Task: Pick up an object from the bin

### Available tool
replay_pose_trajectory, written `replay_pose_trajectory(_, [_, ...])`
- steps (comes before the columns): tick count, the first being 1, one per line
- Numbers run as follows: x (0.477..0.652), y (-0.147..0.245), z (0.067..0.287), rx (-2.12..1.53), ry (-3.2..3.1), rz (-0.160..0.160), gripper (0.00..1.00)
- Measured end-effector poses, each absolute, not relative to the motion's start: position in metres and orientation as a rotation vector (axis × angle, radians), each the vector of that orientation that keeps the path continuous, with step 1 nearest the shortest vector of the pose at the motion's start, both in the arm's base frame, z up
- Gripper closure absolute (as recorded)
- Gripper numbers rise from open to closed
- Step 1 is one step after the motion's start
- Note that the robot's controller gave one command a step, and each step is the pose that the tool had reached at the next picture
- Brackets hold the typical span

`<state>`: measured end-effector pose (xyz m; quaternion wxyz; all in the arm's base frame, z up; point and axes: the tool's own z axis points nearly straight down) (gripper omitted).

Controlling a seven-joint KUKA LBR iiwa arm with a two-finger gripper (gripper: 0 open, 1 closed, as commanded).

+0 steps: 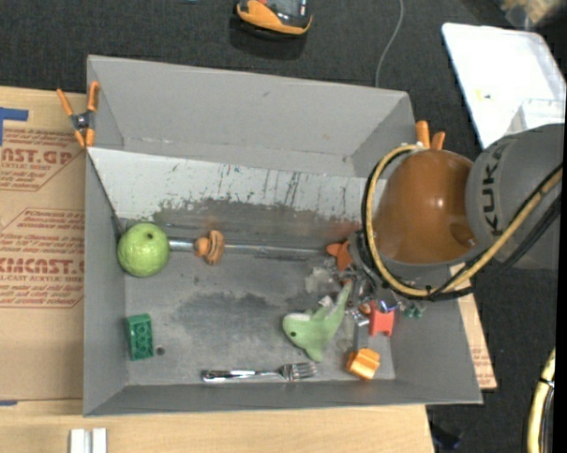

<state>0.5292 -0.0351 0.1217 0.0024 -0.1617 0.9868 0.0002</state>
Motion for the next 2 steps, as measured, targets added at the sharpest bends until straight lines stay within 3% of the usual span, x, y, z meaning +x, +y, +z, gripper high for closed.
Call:
replay_pose_trajectory(1, [0.548,-0.045,0.068,-0.434,3.102,0.005,0.00])
replay_pose_trajectory(2, [0.561,-0.045,0.070,-0.263,3.112,0.005,1.00])
